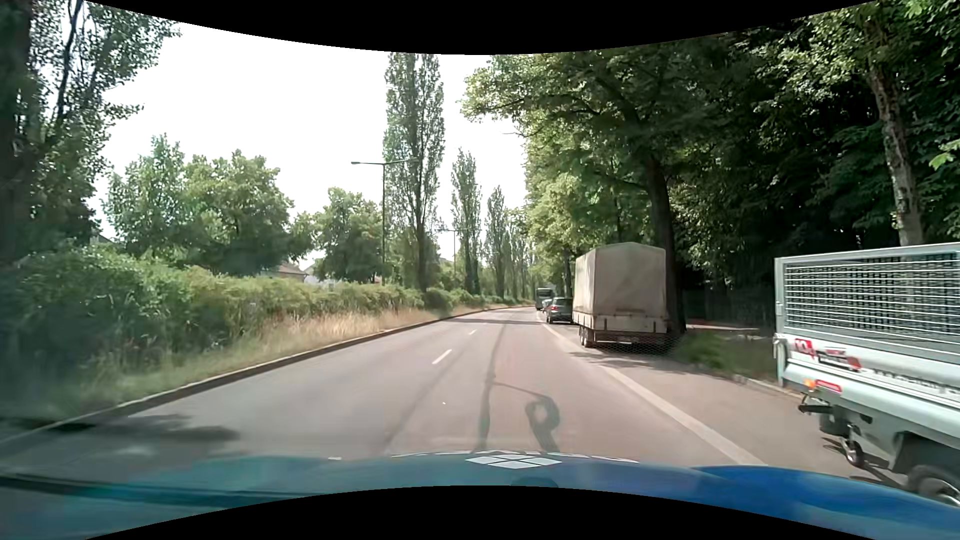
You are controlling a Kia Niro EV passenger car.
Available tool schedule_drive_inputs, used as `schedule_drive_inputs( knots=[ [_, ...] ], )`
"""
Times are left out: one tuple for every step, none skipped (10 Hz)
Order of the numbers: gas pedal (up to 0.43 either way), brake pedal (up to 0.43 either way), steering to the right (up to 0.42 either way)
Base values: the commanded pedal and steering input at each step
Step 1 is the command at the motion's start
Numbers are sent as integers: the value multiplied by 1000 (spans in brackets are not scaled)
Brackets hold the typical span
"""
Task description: Follow the waypoints while adhering to traffic rules and regulations
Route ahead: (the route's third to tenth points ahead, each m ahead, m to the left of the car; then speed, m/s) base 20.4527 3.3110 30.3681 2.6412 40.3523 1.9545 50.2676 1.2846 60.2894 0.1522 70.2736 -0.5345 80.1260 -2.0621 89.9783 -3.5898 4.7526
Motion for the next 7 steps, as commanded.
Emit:
schedule_drive_inputs(
  knots=[
    [240,0,9],
    [240,0,10],
    [240,0,9],
    [228,0,9],
    [228,0,8],
    [228,0,7],
    [228,0,5]
  ],
)
